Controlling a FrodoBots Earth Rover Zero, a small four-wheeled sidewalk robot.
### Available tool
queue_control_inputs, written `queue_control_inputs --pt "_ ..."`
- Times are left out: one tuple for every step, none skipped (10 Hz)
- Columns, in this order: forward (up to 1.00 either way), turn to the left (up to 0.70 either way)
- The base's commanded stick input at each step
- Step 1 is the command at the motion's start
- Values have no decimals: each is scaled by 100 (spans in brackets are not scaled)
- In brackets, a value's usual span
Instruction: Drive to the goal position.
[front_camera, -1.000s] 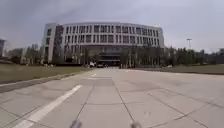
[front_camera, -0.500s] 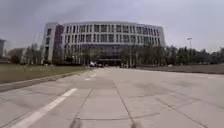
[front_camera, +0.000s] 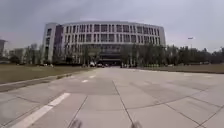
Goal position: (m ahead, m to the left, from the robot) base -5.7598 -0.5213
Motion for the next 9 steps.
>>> queue_control_inputs --pt "0 -76" --pt "0 -77" --pt "0 -77" --pt "0 -77" --pt "0 -77" --pt "0 -77" --pt "0 -77" --pt "0 -77" --pt "0 -77"
